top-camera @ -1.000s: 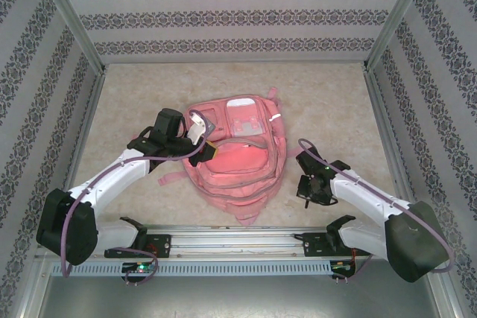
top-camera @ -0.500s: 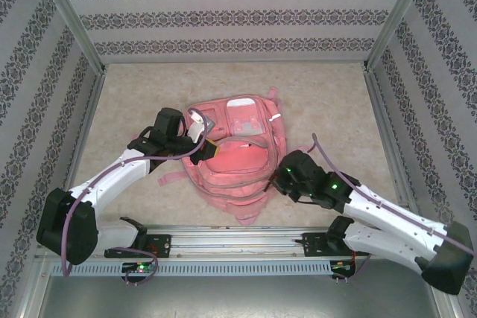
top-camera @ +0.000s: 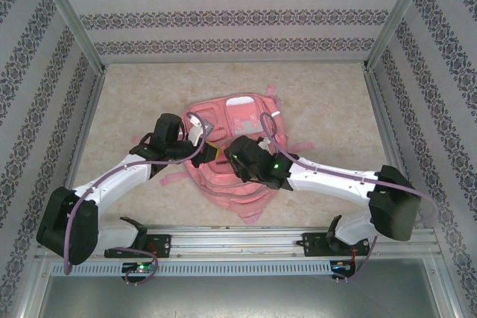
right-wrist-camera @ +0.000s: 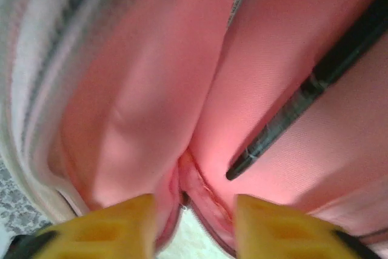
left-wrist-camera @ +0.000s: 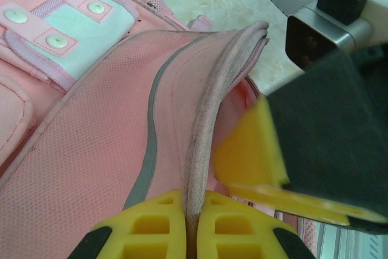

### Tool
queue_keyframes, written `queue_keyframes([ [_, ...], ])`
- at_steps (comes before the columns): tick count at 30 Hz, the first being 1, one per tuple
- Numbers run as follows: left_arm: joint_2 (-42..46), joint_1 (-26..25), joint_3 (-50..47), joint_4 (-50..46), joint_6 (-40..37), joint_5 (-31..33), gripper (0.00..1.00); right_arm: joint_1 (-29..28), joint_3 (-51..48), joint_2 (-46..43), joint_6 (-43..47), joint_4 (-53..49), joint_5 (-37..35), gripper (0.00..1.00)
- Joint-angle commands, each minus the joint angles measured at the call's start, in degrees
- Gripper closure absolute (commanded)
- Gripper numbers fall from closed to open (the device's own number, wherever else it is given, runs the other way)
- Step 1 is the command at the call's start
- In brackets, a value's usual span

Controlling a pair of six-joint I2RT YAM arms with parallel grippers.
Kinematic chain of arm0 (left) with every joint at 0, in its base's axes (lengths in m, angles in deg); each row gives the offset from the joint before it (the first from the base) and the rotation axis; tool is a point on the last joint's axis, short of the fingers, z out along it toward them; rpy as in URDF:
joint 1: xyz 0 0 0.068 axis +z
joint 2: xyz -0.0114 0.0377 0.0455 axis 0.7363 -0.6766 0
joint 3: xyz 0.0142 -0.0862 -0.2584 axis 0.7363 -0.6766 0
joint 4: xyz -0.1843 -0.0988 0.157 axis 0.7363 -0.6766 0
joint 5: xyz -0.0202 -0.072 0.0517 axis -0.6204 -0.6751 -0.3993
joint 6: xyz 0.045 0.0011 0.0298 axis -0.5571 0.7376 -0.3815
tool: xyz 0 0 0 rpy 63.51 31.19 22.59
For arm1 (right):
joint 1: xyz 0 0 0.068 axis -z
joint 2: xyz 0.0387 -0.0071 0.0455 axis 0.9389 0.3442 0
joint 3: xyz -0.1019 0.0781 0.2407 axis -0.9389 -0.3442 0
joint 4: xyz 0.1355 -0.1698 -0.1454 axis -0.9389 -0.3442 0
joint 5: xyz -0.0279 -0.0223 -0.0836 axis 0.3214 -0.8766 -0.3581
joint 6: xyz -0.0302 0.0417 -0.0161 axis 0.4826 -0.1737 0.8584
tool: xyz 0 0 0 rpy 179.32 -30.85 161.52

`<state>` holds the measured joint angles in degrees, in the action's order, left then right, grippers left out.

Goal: Pack books, pencil case, and school supplies into a backpack

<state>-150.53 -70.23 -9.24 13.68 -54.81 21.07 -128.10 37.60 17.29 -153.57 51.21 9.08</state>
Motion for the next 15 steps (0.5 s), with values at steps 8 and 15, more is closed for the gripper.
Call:
queue_keyframes([
  [8,1.17,-0.28,1.30,1.40,-0.80,-0.69,1.00,-0.71,-1.99,-9.10,16.10,-7.92,-5.78,0.47],
  [15,1.15,-0.03,8.32,-14.18,-7.57,6.31,0.44,-0.41,-10.97,-20.81,38.50,-18.54,1.91,0.45],
])
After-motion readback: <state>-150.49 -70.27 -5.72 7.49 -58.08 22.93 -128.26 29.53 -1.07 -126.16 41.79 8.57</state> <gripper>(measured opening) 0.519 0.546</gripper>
